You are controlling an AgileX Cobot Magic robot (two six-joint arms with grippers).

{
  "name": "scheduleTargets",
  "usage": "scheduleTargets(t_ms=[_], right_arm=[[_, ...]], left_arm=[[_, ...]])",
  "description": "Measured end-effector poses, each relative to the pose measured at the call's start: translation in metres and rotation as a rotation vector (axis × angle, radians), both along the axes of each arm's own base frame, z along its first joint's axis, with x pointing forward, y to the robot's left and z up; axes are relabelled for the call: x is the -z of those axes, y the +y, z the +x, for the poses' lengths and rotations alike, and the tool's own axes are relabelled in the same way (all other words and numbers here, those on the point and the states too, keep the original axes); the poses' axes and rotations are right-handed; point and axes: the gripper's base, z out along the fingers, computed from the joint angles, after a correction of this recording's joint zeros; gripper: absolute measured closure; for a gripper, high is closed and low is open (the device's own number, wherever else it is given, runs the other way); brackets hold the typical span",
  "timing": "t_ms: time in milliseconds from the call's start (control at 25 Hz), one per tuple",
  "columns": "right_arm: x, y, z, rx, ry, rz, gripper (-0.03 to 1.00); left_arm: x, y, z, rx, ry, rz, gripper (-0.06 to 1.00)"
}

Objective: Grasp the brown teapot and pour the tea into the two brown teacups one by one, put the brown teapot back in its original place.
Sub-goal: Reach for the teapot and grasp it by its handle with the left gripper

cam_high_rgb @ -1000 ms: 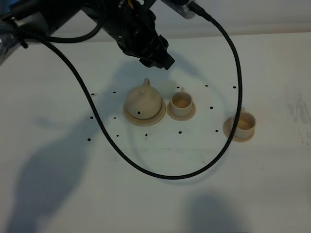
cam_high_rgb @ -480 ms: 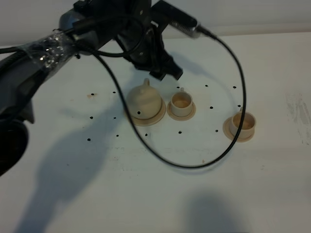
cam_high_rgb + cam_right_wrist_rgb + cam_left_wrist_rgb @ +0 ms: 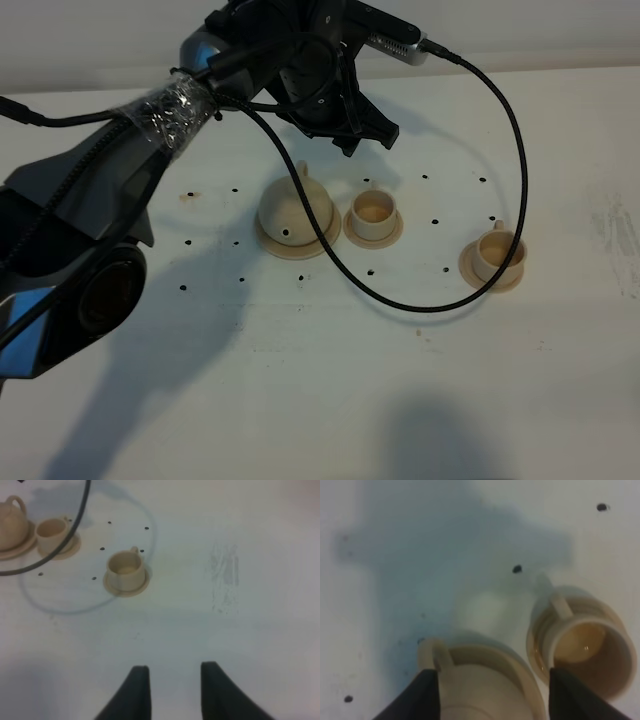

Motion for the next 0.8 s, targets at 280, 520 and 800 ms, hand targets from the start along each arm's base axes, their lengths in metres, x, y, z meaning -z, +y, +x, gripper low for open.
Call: scheduleTargets(t_ms=[280,520,800], right_arm=[[0.000,0.000,0.000,0.000,0.000,0.001,0.75],[0.000,0.000,0.000,0.000,0.001,0.001,0.75],[0.000,0.000,0.000,-0.001,0.001,0.003,0.75]], left_arm=[[0.020,0.014,0.016,-0.071,0.012,0.013,0.48],[0.030,0.030,0.027,-0.126,0.027,0.008,0.48],[0.058,0.028,0.035,-0.129,0.033,-0.002,0.48]])
